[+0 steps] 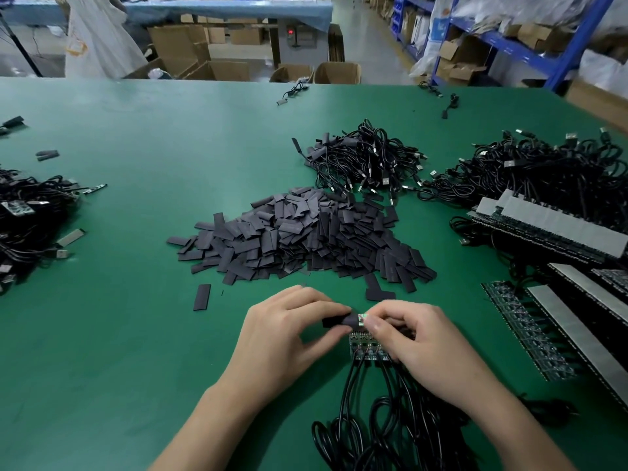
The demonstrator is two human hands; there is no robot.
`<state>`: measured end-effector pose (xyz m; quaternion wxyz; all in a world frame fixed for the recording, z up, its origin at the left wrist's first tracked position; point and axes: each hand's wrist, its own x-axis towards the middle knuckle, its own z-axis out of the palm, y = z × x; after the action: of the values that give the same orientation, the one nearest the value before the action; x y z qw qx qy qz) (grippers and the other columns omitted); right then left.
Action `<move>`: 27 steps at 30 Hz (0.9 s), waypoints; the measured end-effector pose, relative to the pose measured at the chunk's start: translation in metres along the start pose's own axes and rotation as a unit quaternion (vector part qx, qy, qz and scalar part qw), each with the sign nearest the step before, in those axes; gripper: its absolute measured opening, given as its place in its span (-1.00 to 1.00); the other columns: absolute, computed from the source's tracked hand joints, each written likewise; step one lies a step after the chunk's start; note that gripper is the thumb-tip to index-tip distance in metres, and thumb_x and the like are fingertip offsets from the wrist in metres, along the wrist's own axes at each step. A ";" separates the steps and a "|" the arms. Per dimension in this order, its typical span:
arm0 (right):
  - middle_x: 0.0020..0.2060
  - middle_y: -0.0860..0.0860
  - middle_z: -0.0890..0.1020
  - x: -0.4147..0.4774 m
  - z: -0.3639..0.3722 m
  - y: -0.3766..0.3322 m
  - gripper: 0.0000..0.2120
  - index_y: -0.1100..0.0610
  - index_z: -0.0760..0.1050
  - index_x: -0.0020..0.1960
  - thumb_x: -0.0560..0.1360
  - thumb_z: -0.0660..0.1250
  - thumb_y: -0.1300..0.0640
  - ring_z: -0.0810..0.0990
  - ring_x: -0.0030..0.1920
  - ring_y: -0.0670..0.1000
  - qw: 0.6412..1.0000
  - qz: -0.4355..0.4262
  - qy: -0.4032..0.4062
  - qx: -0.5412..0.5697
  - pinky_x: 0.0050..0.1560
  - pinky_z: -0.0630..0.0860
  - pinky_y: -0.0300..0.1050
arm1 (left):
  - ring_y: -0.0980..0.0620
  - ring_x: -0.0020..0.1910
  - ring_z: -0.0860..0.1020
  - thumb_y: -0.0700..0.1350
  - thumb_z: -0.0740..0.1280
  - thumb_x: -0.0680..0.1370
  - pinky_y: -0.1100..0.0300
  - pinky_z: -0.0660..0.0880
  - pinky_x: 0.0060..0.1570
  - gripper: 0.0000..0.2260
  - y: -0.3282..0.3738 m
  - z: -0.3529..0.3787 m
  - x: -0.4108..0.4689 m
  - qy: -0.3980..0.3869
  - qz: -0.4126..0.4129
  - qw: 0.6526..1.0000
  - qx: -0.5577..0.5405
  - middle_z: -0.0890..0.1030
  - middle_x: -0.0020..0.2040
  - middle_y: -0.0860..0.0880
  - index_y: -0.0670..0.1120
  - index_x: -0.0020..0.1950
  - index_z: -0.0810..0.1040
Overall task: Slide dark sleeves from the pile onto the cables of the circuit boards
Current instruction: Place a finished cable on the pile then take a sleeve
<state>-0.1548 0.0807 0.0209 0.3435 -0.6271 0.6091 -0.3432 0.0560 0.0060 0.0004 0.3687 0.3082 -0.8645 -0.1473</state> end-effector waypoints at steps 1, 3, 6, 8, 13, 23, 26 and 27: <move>-0.43 -0.12 0.54 0.000 -0.002 -0.001 -0.78 -0.13 0.62 -0.12 0.60 0.28 -0.18 0.46 -0.40 -0.14 1.000 -0.005 -0.004 0.005 -0.32 0.39 -0.16 | 0.18 -0.08 0.62 0.07 0.48 0.56 0.15 0.59 -0.09 -0.84 -0.001 -0.001 0.000 0.006 -0.009 1.000 -0.004 0.67 -0.05 0.17 0.03 0.06 0.74; -0.37 -0.08 0.60 0.000 -0.005 -0.001 -0.79 -0.08 0.60 -0.11 0.57 0.31 -0.16 0.55 -0.34 -0.10 1.000 -0.008 -0.005 0.000 -0.22 0.47 -0.13 | 0.17 -0.07 0.63 0.08 0.47 0.56 0.14 0.60 -0.09 -0.82 -0.003 -0.002 0.000 0.011 -0.017 1.000 -0.008 0.67 -0.04 0.16 0.02 0.06 0.74; -0.34 0.05 0.57 -0.001 -0.006 0.002 -0.84 -0.02 0.60 -0.12 0.60 0.35 -0.04 0.53 -0.31 0.05 1.000 -0.008 -0.008 -0.015 -0.23 0.44 -0.02 | 0.17 -0.08 0.63 0.05 0.48 0.57 0.15 0.59 -0.08 -0.84 -0.002 -0.002 -0.001 0.003 -0.005 1.000 -0.013 0.67 -0.04 0.15 0.01 0.07 0.74; -0.36 0.08 0.52 -0.001 -0.006 0.004 -0.82 0.00 0.60 -0.14 0.62 0.35 0.00 0.46 -0.34 0.07 1.000 -0.004 -0.021 -0.010 -0.27 0.38 -0.02 | 0.16 -0.08 0.63 0.03 0.49 0.57 0.15 0.59 -0.09 -0.85 -0.002 -0.001 -0.001 0.004 0.009 1.000 -0.016 0.68 -0.05 0.14 -0.01 0.06 0.74; -0.45 -0.10 0.40 -0.001 -0.007 0.005 -0.79 0.00 0.59 -0.18 0.62 0.35 0.01 0.32 -0.41 -0.14 0.999 0.009 -0.045 -0.011 -0.34 0.24 -0.20 | 0.12 -0.10 0.63 0.00 0.50 0.57 0.16 0.59 -0.10 -0.86 -0.001 -0.001 -0.001 0.005 0.044 0.999 -0.012 0.68 -0.04 0.12 -0.03 0.07 0.73; -0.44 -0.05 0.43 -0.001 -0.005 0.002 -0.70 0.00 0.60 -0.20 0.52 0.28 -0.19 0.34 -0.39 -0.10 0.998 0.001 -0.067 0.013 -0.32 0.24 -0.15 | 0.12 -0.14 0.61 -0.01 0.51 0.57 0.22 0.58 -0.11 -0.86 0.001 0.001 0.000 0.019 0.074 0.997 -0.001 0.69 -0.07 0.09 -0.06 0.03 0.74; -0.43 -0.06 0.43 -0.001 -0.005 0.003 -0.69 0.01 0.61 -0.19 0.52 0.28 -0.19 0.33 -0.38 -0.11 0.997 -0.002 -0.073 0.026 -0.31 0.24 -0.13 | 0.12 -0.15 0.62 -0.02 0.51 0.57 0.22 0.58 -0.11 -0.87 0.001 0.002 0.000 0.029 0.085 0.996 0.000 0.70 -0.07 0.08 -0.07 0.02 0.75; -0.43 -0.04 0.42 -0.001 -0.004 0.003 -0.69 0.00 0.61 -0.19 0.52 0.28 -0.19 0.33 -0.38 -0.11 0.997 -0.005 -0.077 0.026 -0.31 0.24 -0.13 | 0.12 -0.14 0.62 -0.02 0.51 0.57 0.22 0.58 -0.12 -0.86 0.001 0.001 0.000 0.026 0.089 0.996 0.000 0.70 -0.07 0.08 -0.07 0.02 0.75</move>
<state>-0.1604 0.0820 0.0205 0.4039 -0.6454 0.5686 -0.3115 0.0545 0.0074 -0.0001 0.4028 0.2335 -0.8787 -0.1056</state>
